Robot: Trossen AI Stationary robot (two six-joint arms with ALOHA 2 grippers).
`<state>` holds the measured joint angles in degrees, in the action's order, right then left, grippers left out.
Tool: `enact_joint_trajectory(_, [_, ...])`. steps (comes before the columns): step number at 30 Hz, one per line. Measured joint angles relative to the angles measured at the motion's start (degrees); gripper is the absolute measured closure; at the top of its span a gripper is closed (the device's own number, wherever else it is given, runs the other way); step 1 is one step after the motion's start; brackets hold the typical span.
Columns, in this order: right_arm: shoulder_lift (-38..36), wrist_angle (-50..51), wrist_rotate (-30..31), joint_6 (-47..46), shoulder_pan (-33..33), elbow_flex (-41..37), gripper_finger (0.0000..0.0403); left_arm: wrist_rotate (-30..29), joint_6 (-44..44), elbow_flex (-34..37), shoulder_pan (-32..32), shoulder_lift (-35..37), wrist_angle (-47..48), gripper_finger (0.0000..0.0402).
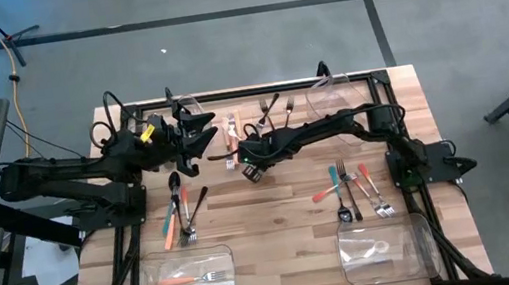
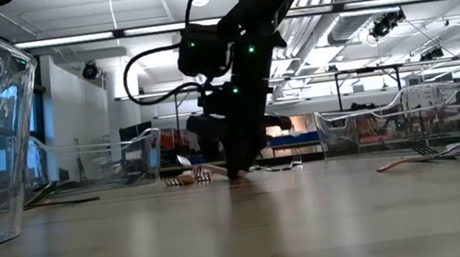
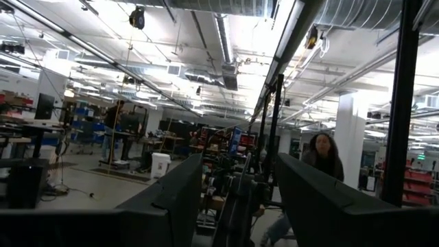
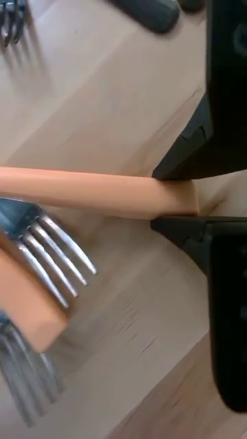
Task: Sort silverware by color (type)
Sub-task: Put the light orange fork into the bottom left transparent bin
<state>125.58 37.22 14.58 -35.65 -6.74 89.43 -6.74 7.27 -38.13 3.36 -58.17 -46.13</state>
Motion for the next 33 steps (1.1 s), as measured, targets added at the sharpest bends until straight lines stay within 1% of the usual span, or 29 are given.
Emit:
enact_joint_trajectory(5, [-0.5,4.1,-0.5,1.2,-0.1,-0.1,0.0358,0.0,0.0,0.0,0.0,0.0,0.0,0.0225])
enact_joint_trajectory(10, [-3.2,9.8,1.8,3.6,-0.1,-0.7,0.0358,0.0,0.0,0.0,0.0,0.0,0.0,0.0225])
enact_joint_trajectory(16, [-9.7,16.7,9.4,7.4,-0.3,-0.5,0.0358,-0.1,-0.4,0.0,0.0,0.0,-0.1,0.0225])
enact_joint_trajectory(19, [-13.2,17.3,11.2,8.7,-0.3,-1.9,0.0358,-0.1,-0.5,0.0,0.0,0.0,-0.1,0.0225])
enact_joint_trajectory(21, [-17.4,14.4,11.5,8.4,-0.3,-5.6,0.0358,-0.1,-0.5,0.0,0.0,0.0,0.0,0.0225])
enact_joint_trajectory(24, [-24.6,9.3,10.3,6.6,-0.3,-15.1,0.0358,-0.1,-0.5,0.0,0.0,0.0,0.0,0.0225])
enact_joint_trajectory(29, [-39.9,-2.5,5.6,-1.2,0.9,-32.1,0.0358,-0.1,-3.6,0.0,0.0,0.0,1.1,0.0225])
enact_joint_trajectory(33, [-50.6,-14.7,4.6,-6.3,3.1,-41.7,0.0358,-1.0,-5.0,0.0,0.0,0.0,3.3,0.0225])
